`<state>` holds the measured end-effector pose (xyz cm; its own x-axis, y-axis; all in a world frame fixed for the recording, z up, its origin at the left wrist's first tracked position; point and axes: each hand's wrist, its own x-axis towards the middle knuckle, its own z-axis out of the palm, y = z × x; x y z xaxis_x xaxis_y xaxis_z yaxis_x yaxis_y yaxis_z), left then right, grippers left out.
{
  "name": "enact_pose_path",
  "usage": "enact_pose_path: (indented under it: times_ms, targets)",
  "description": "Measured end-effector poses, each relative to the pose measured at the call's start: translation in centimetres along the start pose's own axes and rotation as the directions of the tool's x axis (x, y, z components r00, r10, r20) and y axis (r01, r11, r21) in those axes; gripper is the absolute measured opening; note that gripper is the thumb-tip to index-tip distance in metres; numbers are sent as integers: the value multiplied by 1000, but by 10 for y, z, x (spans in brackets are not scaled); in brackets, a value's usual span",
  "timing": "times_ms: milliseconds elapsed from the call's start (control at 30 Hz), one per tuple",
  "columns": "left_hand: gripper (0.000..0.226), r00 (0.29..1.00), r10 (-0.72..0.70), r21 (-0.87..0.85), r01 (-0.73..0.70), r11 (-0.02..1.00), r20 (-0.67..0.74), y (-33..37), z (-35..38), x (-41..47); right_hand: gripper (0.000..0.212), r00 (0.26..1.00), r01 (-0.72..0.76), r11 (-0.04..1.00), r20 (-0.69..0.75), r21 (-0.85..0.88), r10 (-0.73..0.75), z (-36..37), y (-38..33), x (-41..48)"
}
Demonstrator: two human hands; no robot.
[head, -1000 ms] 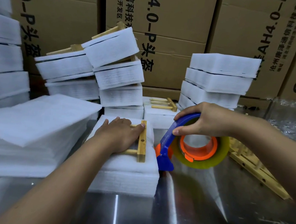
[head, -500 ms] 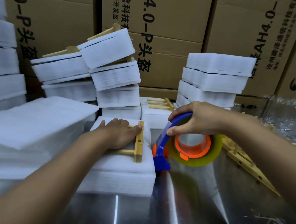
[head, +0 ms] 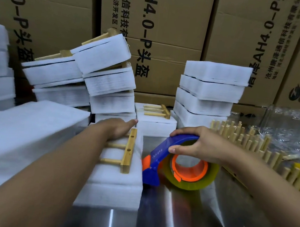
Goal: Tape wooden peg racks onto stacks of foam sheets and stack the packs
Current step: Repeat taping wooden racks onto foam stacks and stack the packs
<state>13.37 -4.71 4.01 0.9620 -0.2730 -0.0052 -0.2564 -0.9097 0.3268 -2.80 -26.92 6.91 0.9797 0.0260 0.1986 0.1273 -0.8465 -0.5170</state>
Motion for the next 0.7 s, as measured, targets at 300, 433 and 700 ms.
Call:
enact_pose_path:
  times_ms: [300,433,700]
  targets:
    - [68,974,131,-4,-134,991,-183,-3,-11,-10,66,999,-42,992,-18,119,44,-8,11,-13]
    - [62,929,121,-133,-178,975,-349,-12,-26,-25,63,996,-52,999,-70,-8,51,-4,7,-10]
    - [64,956,134,-61,-155,986,-262,-4,-20,-23,64,978,-52,999,-204,-11,49,-4,11,-33]
